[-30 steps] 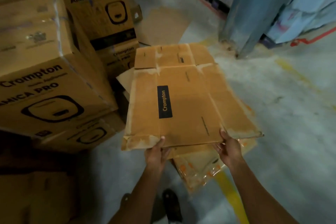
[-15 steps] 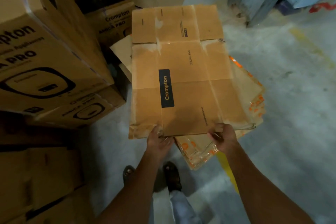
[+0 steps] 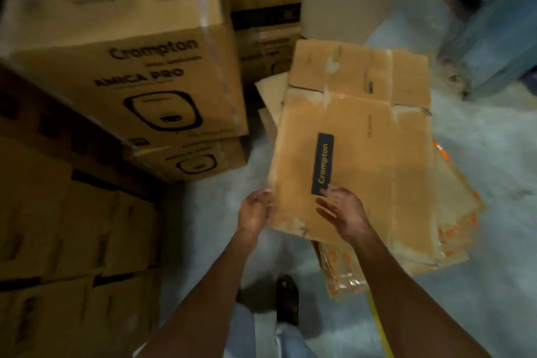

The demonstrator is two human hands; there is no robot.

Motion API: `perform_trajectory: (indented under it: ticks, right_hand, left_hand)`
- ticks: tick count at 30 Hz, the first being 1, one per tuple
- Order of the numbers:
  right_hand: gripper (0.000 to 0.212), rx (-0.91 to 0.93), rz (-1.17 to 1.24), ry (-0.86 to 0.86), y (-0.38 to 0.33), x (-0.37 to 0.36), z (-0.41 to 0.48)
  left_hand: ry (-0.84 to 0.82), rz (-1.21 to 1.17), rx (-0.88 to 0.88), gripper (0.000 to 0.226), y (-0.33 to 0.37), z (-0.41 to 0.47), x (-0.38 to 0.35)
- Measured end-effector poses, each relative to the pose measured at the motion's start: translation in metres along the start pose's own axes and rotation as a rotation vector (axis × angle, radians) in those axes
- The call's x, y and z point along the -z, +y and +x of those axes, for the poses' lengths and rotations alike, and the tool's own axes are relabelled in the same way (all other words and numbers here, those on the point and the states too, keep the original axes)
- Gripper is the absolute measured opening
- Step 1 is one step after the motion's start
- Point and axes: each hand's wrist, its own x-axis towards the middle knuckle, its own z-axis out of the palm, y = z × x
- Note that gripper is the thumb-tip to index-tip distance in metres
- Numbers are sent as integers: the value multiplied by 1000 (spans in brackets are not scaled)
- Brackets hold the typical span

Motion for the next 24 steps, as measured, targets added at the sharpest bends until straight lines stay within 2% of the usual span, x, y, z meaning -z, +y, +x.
perform_trajectory:
  ticks: [5,13,17,21,24]
  right_hand:
    - [20,-4,-263,-284,10,-140,-22]
    - [20,2,-600,-707,87,-354,-115]
    - [20,58,-688,-819,117,-431,-162]
    - [15,135,-711,-839,130,-494,-187]
    - [13,249,-764,-836,135,-534,-195]
  left_hand:
    - [263,-74,-132,17,39,-26,123]
    - [768,-321,-390,15,70,-125,308]
    - [950,-348,-517,10,93,-160,361]
    - [1037,-313,-570,11,108,-167,391]
    - [1117,-302,-606,26,112,-161,400]
